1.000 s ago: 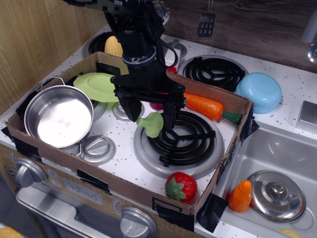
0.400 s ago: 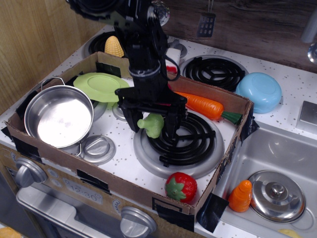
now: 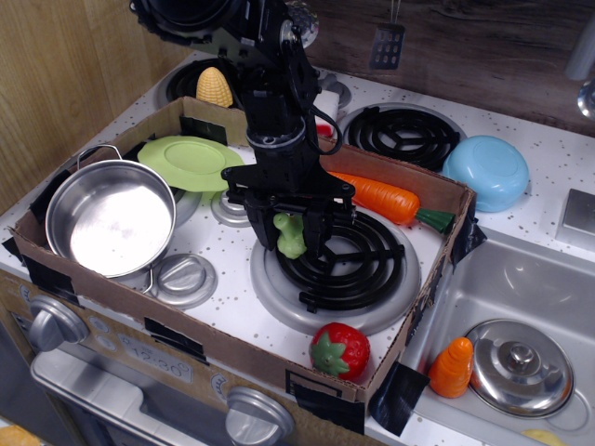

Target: Put broccoli in pot

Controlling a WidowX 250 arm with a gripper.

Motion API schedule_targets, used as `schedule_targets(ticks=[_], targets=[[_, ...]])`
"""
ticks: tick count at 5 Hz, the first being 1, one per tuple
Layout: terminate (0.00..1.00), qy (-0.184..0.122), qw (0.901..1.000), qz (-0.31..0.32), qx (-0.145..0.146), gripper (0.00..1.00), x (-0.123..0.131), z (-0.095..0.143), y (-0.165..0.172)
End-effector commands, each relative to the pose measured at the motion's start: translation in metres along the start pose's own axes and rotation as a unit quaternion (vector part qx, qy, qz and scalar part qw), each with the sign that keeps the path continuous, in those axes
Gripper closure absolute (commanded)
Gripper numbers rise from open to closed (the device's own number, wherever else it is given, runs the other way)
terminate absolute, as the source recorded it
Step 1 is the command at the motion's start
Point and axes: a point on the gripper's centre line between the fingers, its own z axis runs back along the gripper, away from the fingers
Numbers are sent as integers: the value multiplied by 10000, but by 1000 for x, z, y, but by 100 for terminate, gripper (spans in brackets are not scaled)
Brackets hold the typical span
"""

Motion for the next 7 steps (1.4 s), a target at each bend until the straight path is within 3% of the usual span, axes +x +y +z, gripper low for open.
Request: schedule_targets(ticks=[1,2,3,4,6,7], targets=[[0,-276,9993,-212,111,100,10,48,-8],[0,-182,9987,-154,455,100,9,88,-10],[0,-140,9975,-95,679,100,5,110,-1],[0,-10,9979,140,632,100,-8,114,24],[0,-148,9954,366,868,100,-29,105,76],[0,-216,9914,287,1256,100,-31,98,99]])
